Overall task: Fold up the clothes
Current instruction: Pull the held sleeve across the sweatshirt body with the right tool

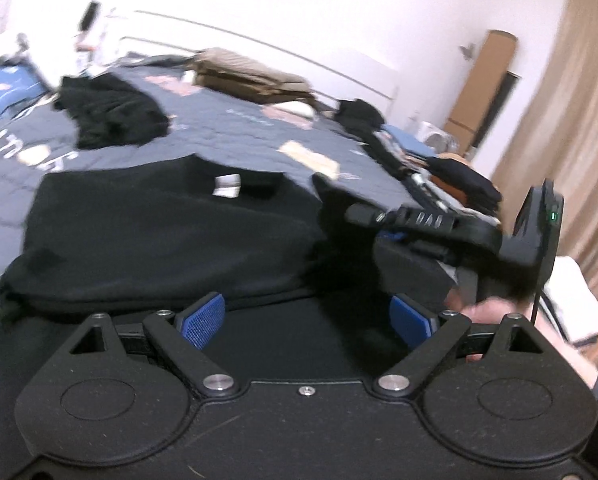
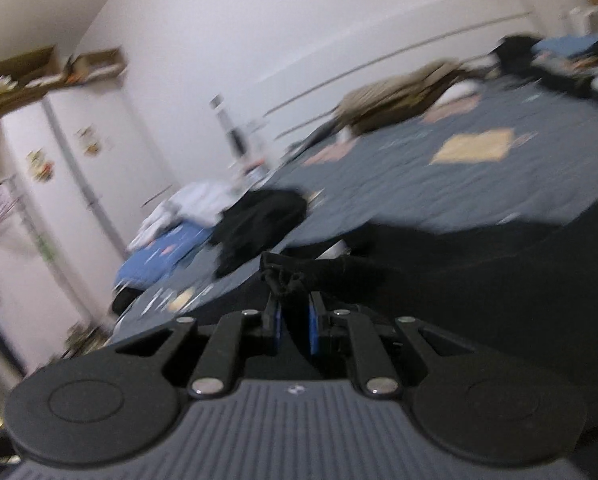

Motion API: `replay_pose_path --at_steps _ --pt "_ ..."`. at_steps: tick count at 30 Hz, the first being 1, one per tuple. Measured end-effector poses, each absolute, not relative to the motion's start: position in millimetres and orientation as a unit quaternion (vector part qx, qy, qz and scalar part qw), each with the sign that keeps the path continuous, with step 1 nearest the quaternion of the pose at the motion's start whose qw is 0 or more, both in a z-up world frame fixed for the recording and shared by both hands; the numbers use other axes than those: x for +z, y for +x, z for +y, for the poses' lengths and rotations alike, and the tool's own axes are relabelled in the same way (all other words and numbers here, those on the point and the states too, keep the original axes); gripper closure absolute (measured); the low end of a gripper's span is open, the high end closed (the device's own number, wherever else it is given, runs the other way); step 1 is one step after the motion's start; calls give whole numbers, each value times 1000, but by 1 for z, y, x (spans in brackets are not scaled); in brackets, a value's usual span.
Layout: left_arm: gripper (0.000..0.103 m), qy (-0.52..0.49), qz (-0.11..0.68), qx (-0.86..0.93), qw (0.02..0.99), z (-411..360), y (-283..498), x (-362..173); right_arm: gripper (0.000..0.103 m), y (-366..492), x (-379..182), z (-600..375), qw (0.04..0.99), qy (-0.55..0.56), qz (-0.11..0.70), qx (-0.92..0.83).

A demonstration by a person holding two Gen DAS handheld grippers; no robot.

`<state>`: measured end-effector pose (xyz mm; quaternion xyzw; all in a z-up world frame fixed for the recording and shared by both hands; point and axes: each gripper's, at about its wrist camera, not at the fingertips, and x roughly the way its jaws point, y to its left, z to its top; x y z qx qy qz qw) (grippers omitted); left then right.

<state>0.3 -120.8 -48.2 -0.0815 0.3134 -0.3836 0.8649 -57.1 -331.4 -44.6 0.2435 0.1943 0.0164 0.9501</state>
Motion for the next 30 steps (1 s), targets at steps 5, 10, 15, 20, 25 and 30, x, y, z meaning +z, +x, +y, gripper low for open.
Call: replay_pose_path --at_steps 5,10,15,20,25,30 --pt "13 -78 334 -359 868 -110 21 -61 81 -44 -70 -300 936 237 261 27" --pt "13 -87 345 -358 863 -103 29 -65 54 -76 -49 -304 930 244 275 13" --pt "13 -96 346 -365 859 -107 30 -68 42 -126 -26 -307 938 253 236 -8" --pt "13 -100 344 -375 855 -110 31 -75 37 -149 -25 -323 947 242 203 -55" --pt "18 -128 352 -390 841 -128 45 -89 35 -147 -47 -350 932 290 202 -81" --pt "22 -125 373 -388 834 -153 61 -112 35 -143 -56 -360 924 314 201 -80"
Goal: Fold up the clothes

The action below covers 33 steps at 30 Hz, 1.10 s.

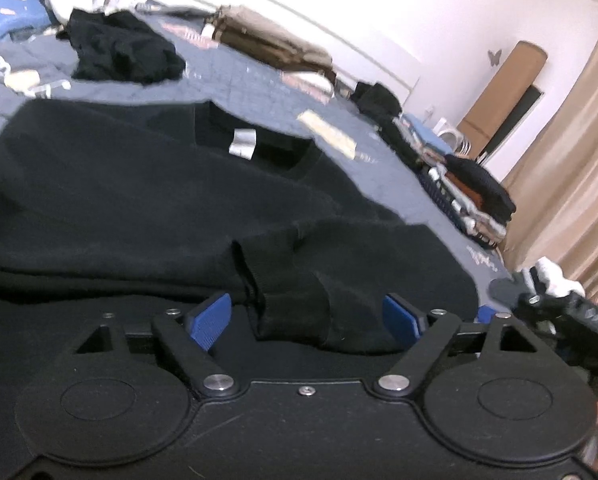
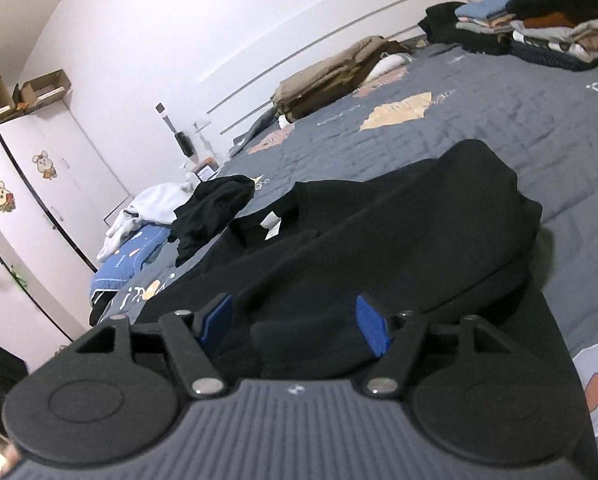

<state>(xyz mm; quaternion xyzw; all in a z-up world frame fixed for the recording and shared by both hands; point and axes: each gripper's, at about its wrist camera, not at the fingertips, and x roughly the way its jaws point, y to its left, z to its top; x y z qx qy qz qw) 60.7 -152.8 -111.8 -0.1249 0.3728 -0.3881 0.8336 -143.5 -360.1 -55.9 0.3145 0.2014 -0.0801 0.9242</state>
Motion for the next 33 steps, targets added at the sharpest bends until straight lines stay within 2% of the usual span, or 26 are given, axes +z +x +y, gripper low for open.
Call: replay_pose_path --at_steps 6,12,14,15,16,22,27,29,31,32,33 --pt "30 -135 409 -391 813 -170 80 -141 35 -144 -57 -370 919 334 196 -80" --pt "30 -159 413 -383 811 -186 92 -160 34 -144 -57 -373 917 337 198 -80" --pt "41 -159 411 -381 813 -192 94 -162 34 -145 -57 -374 916 339 198 -79" --pt "58 -157 411 -381 814 -194 94 -161 34 -145 -57 -375 916 341 198 -79" --pt "71 -155 413 -383 812 -194 95 -160 34 -145 -57 -376 915 342 197 -79" --pt "79 -132 375 -401 825 -178 87 -131 34 -147 -56 -377 914 348 194 -81" --pt "79 -125 350 -383 846 -141 91 -102 33 -148 -55 -378 913 352 190 -82" --pt "73 -104 376 -357 849 -133 92 -103 32 -148 -55 -378 912 353 191 -82" --pt "58 -81 388 -339 853 -126 90 -108 27 -145 -58 -378 910 350 205 -83" --pt "54 -78 379 -336 859 -121 87 -109 26 -143 -59 -377 909 349 211 -84" --pt "44 -77 372 -331 864 -118 86 -109 25 -142 -61 -377 909 347 216 -85"
